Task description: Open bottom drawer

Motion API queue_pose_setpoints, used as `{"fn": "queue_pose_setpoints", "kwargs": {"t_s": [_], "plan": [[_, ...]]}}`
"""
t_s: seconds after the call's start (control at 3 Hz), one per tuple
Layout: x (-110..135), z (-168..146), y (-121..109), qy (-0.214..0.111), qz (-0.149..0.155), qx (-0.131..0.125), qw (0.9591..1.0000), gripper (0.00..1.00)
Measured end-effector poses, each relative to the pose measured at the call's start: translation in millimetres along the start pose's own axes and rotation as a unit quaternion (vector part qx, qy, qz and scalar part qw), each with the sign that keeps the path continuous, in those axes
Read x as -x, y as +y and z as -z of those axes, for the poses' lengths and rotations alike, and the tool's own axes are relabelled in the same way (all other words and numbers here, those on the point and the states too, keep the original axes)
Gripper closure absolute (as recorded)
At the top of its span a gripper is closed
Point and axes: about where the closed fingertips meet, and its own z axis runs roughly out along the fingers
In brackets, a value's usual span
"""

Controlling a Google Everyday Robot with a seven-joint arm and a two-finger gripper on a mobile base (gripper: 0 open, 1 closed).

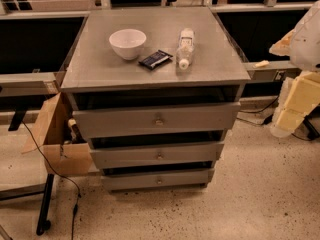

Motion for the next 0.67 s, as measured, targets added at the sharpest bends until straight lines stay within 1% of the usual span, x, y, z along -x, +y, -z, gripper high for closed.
{"fn": "queue_pose_setpoints", "kwargs": {"t_s": [0.33, 0.67], "plan": [[1.4, -3.4, 0.6, -0.001, 0.004, -0.002, 1.0000, 0.00], [8.7, -22.4, 4.2, -0.006, 0.023, -0.010, 0.9997, 0.00]]}}
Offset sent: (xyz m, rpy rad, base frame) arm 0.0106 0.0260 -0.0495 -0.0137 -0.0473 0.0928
